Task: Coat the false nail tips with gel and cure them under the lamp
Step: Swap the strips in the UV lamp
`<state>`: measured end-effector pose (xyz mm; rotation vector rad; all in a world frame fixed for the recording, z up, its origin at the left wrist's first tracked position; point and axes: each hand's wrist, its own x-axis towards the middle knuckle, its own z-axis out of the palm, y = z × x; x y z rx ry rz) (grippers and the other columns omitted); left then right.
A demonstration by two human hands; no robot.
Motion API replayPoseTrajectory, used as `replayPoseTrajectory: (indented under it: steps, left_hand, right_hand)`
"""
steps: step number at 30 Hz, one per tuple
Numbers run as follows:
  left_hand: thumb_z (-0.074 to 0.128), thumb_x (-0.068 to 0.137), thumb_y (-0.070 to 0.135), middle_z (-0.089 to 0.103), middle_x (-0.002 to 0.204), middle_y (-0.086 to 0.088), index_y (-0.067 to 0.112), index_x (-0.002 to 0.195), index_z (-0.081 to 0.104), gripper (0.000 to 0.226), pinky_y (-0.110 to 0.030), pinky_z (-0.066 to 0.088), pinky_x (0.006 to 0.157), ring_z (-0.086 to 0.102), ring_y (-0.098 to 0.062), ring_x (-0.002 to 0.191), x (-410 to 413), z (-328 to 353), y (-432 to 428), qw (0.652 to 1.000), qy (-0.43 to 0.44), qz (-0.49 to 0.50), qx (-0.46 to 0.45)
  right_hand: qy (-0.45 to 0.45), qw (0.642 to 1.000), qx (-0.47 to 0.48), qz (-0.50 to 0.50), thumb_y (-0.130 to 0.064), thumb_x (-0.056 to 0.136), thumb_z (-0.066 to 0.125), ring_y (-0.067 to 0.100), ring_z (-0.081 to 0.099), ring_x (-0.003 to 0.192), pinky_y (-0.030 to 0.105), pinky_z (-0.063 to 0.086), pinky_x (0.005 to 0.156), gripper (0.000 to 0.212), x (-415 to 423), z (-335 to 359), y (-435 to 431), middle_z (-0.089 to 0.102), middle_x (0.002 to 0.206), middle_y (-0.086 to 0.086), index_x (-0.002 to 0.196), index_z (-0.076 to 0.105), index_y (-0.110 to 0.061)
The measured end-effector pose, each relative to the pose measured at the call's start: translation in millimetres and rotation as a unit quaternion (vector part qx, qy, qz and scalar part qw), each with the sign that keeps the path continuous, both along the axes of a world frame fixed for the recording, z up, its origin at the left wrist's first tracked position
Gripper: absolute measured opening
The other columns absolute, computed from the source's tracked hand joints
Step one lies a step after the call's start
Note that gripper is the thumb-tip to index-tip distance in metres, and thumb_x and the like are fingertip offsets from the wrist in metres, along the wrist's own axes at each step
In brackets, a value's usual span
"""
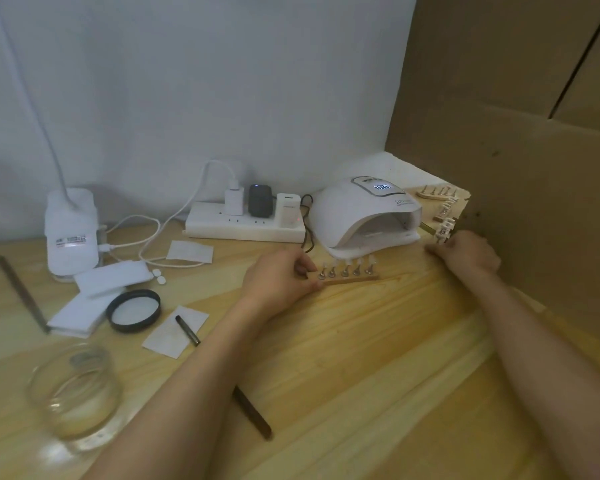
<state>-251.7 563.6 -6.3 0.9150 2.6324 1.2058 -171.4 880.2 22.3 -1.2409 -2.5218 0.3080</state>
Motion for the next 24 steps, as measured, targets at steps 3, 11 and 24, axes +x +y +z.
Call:
replayPoseTrajectory:
  steps: [3,11,24]
  left_hand:
    - [0.078,0.079,0.043,0.062,0.097,0.014,0.031,0.099,0.065,0.026,-0.038,0.052,0.088,0.058,-0.009,0.096,-0.9,-0.7,1.0,1.0,0.0,-0.002,0.002]
    - [0.078,0.078,0.044,0.061,0.096,0.015,0.036,0.093,0.061,0.024,-0.039,0.052,0.088,0.058,-0.008,0.096,-2.8,-2.0,1.4,1.0,0.001,-0.005,0.0]
    - [0.078,0.079,0.042,0.06,0.094,0.017,0.041,0.086,0.056,0.023,-0.034,0.05,0.085,0.057,-0.006,0.093,-3.6,-2.5,1.4,1.0,0.0,-0.012,0.005]
  right_hand:
    - [0.048,0.996,-0.022,0.072,-0.05,0.088,0.069,0.024,0.063,0.072,0.033,0.044,0.062,0.037,11.5,-2.2,4.4,0.065,0.07,0.002,0.072,0.065,-0.016]
    - [-0.048,0.952,0.145,0.266,-0.039,0.099,0.048,0.013,0.06,0.081,0.028,0.035,0.057,0.024,34.2,-9.6,33.9,0.066,0.091,-0.013,0.121,0.058,-0.041]
    - [-0.013,0.874,-0.154,0.461,-0.019,0.084,0.077,-0.001,0.05,0.066,0.016,0.046,0.061,0.032,25.2,6.6,-37.4,0.062,0.081,-0.014,0.109,0.07,-0.037]
